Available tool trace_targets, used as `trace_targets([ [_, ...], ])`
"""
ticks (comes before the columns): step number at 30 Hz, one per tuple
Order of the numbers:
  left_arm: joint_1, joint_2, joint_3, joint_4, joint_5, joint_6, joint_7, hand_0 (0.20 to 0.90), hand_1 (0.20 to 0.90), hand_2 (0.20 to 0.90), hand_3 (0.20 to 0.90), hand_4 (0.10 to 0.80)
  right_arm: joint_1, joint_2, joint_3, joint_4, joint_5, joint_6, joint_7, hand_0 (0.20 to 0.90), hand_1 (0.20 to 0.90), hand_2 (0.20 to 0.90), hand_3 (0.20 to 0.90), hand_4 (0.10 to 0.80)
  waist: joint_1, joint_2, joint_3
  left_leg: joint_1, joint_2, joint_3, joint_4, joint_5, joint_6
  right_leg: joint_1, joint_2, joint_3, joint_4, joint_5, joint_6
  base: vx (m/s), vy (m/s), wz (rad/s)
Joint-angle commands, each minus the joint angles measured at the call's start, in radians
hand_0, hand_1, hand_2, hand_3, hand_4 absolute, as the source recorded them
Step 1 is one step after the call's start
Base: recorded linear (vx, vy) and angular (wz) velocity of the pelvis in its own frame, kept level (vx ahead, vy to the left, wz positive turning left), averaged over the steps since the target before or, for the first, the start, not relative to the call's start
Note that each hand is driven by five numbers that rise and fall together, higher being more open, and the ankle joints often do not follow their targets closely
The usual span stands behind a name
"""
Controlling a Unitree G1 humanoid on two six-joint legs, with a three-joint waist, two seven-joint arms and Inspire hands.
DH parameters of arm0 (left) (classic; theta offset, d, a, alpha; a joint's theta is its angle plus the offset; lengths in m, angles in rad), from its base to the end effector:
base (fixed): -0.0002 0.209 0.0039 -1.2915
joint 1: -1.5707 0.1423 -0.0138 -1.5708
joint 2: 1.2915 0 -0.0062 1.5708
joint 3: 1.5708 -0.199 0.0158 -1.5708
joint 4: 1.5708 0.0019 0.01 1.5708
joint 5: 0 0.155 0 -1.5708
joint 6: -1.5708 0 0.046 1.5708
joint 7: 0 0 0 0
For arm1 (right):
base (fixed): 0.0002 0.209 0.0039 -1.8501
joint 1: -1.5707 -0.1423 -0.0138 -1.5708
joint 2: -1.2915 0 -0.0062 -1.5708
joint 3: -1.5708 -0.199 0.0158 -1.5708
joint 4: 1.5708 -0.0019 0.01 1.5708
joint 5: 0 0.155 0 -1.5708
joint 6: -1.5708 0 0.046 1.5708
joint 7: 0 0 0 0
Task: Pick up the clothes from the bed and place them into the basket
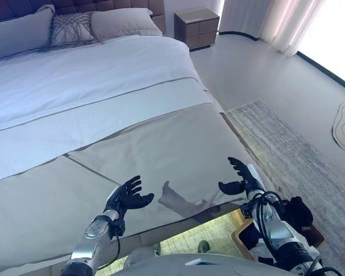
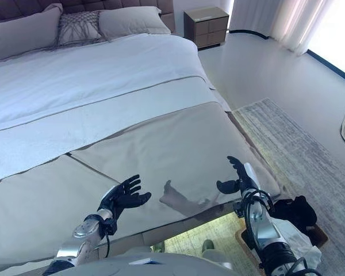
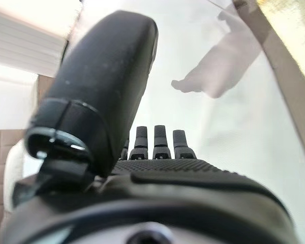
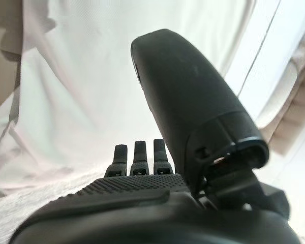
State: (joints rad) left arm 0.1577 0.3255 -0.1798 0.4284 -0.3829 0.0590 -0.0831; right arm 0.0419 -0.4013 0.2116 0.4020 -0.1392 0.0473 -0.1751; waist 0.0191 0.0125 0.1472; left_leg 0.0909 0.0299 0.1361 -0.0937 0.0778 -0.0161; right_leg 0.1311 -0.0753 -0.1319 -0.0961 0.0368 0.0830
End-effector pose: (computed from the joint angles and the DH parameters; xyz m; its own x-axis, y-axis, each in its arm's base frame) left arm 0.1435 0.2157 -0.0773 0.7822 -0.0692 -0.6192 0.0317 0.9969 -0.0714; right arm 0.1831 -0.2253 -0.0512 0.8965 -0.1563 -0.4146 -0.1168 0.8193 -0.5614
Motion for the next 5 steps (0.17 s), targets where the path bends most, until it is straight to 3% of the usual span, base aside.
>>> trace_targets([
  [1,-0.079,0.006,0.044,0.015,0.02,-0.101,-0.015,0.9,0.9,0.9,0.9,0.8,-0.05,-0.03,-0.001,-0.102,-0.01,-0.09,-0.006,0.9,0.9,0.9,0.9,0.8,0.018,-0.008,-0.041,0.028,-0.005,-0.073,0.02,-0.103,-0.006,-0.004,-0.012,-0.1,0.079,-0.073,-0.008,0.013,0.004,0.11],
  [5,-0.076,0.01,0.043,0.004,0.025,-0.107,-0.021,0.9,0.9,0.9,0.9,0.8,-0.052,-0.021,0.012,-0.1,0.004,-0.096,-0.021,0.9,0.9,0.9,0.9,0.8,0.029,-0.01,-0.035,0.028,-0.008,-0.085,0.024,-0.102,-0.004,0.0,-0.016,-0.107,0.086,-0.076,-0.008,0.005,0.0,0.14],
])
